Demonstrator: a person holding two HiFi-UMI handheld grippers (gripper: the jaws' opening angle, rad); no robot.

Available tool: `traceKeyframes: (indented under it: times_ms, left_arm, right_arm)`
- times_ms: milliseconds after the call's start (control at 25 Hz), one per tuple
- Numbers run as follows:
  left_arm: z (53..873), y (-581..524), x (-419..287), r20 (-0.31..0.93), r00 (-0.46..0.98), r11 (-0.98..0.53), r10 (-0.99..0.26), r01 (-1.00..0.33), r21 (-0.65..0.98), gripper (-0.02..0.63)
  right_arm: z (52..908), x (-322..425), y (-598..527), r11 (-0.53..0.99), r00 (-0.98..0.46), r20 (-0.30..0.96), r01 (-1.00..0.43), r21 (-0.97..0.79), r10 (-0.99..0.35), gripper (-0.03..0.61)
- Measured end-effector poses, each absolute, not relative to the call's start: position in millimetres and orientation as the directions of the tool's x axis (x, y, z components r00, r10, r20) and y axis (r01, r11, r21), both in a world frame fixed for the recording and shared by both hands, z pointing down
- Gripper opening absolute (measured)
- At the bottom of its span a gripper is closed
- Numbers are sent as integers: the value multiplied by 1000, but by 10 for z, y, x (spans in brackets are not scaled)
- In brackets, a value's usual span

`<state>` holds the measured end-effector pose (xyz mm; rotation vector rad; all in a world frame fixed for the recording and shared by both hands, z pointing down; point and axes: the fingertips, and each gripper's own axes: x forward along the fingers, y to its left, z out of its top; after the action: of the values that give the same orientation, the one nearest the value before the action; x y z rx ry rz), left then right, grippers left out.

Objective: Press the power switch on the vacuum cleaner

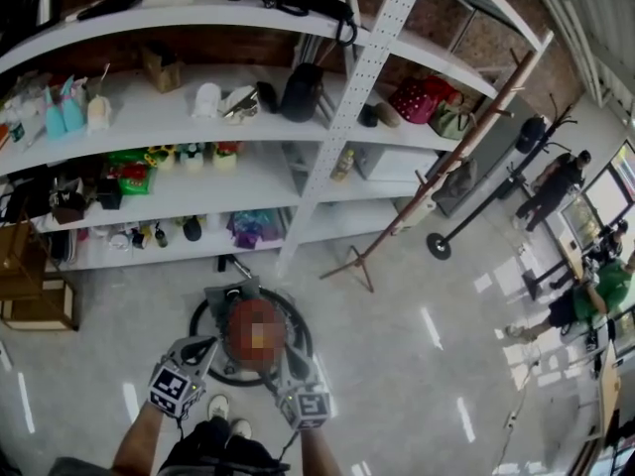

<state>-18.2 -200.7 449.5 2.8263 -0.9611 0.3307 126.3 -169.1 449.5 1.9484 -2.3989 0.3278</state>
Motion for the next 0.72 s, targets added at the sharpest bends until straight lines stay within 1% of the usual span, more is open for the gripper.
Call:
traceKeyframes:
  times_ms: [120, 280, 720]
  left_arm:
    - [4282, -1999, -144, 225, 782, -794, -581, -605, 51, 9]
    - [4068, -1997, -101, 199, 792, -804, -577, -594, 34, 9]
    - [3711, -1899, -94, 163, 804, -815, -572, -580, -1, 9]
  right_arm:
    - [4270, 1312, -1633, 176, -195, 147, -975, -136, -970, 9]
    - [4051, 1295, -1562, 197, -214, 127, -971, -136, -968, 11]
    - [3731, 1300, -1330, 177, -192, 117, -976, -125, -974, 11]
